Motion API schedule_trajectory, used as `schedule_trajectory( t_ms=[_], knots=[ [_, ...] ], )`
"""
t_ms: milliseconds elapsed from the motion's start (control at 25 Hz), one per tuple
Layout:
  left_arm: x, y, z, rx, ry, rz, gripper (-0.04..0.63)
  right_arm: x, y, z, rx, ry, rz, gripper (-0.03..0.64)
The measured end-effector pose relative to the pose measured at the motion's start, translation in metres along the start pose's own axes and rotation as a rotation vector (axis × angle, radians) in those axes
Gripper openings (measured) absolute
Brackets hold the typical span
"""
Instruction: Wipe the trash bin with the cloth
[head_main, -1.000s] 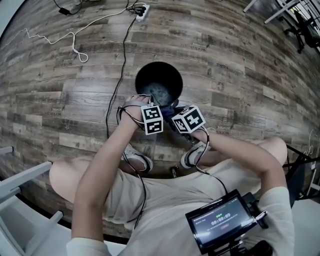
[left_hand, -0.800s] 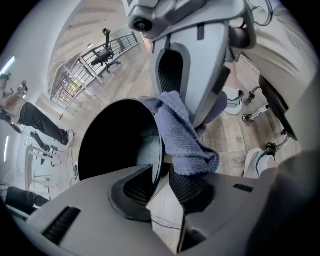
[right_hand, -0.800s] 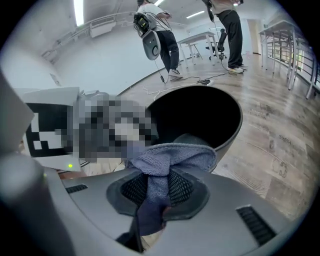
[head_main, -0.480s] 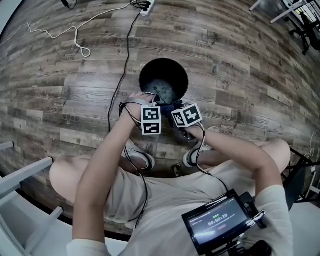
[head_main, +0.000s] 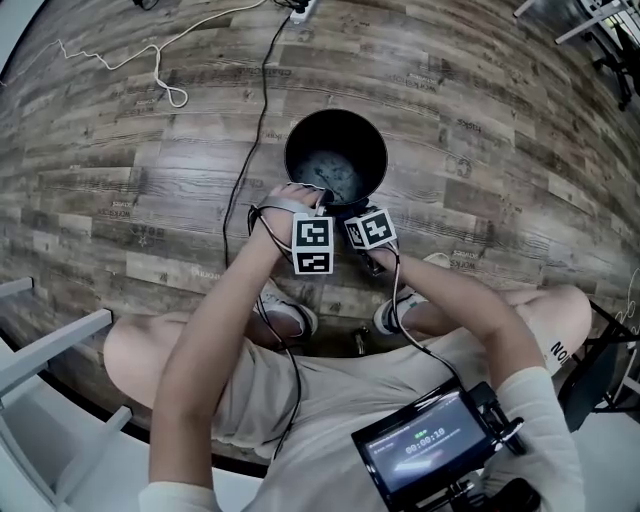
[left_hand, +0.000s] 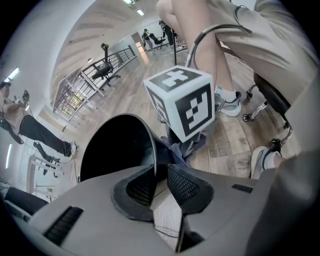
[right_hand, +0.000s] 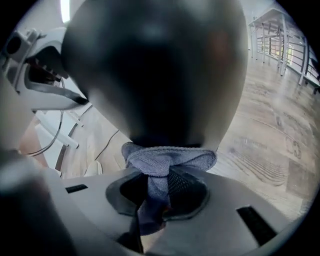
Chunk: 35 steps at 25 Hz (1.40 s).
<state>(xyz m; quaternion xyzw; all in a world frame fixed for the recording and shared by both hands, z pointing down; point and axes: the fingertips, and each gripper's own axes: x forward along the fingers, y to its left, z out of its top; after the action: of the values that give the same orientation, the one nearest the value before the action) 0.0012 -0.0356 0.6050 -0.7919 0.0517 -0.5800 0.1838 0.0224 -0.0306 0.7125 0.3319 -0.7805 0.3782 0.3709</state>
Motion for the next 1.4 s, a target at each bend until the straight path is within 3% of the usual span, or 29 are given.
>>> schedule_trajectory(
  t_ms=[440,760,840,880,960,1120,1320,1400],
  knots=[
    [0.002,0.005,0.007,-0.049,-0.021,0.011,0.083,0.062,-0.034,-0.033,-0.046,0.073,-0.063,0.077],
    [0.002,0.004,0.008,-0.104,-0.039,0.009,0.086,0.059,-0.030,-0.038,-0.069,0.108,-0.055,0.077],
    [0.001,0.000,0.008,-0.102,-0.051,-0.017,0.115,0.048,-0.022,-0.039,-0.093,0.116,-0.040,0.077],
    [0.000,-0.001,0.008,-0.098,-0.054,-0.035,0.168,0.042,-0.017,-0.039,-0.105,0.117,-0.025,0.077],
    [-0.003,-0.002,0.004,-0.079,-0.051,-0.061,0.226,0.026,-0.007,-0.038,-0.126,0.115,0.006,0.077],
    [-0.004,-0.003,-0.020,0.024,0.007,-0.093,0.236,-0.010,0.008,-0.034,-0.152,0.116,0.046,0.077],
    [0.006,0.010,-0.047,0.139,0.093,0.008,0.229,-0.054,0.024,-0.018,-0.195,0.092,0.097,0.077],
    [0.007,0.012,-0.047,0.185,0.103,0.033,0.167,-0.075,0.030,-0.007,-0.199,0.071,0.112,0.077]
  ],
)
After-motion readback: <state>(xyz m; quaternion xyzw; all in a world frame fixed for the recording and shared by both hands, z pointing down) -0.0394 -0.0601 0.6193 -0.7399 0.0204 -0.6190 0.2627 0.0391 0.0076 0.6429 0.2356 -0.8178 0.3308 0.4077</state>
